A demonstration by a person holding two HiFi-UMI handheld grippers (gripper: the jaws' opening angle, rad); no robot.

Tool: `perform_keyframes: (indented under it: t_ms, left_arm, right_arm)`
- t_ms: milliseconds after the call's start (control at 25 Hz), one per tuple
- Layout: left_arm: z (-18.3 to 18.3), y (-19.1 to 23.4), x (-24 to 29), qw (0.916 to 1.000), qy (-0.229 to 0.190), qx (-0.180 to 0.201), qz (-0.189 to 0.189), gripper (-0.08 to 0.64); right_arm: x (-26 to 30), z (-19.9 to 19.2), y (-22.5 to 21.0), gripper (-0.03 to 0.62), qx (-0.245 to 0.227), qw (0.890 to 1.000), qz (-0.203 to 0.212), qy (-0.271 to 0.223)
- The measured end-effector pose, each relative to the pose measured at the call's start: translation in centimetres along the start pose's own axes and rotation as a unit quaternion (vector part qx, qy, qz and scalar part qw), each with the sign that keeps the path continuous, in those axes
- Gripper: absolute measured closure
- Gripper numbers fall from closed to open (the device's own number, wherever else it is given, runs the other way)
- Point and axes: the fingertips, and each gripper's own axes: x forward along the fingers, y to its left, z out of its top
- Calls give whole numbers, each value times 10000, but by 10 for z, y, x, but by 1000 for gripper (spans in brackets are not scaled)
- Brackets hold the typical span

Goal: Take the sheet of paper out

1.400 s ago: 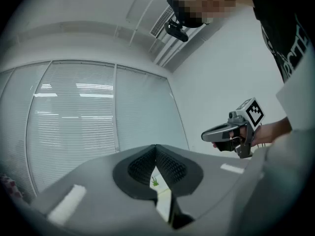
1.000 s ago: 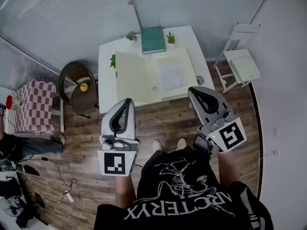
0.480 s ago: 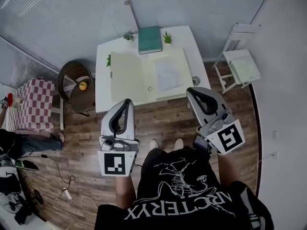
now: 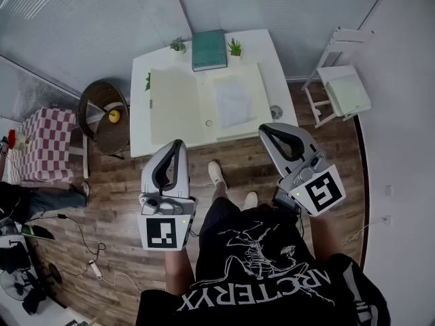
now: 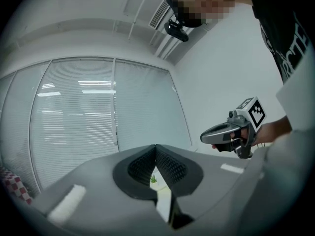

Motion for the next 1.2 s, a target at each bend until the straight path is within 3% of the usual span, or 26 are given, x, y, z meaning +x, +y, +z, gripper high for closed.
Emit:
perform_keyframes:
  t_ms: [400,800,1000,1200]
  left_arm:
    - [-14,68,73,9995,-170,-43,-277,548]
    - [-40,153,141,9951,-176,-451,-866,548]
    - [-44,172,164,9926,-235,-572,-1045,548]
    - [-56,177,170,9922,-39,-691,-1038,548]
  right_arm:
    - [92,-9,-33,581,-64,9998,-82,150]
    - [195,-11,-71,581,-83,9956,-803,465]
    - [217,-16,-82,581,-79,9935,-920,661]
    - [229,-28,-91,580,71,9920,-923,856]
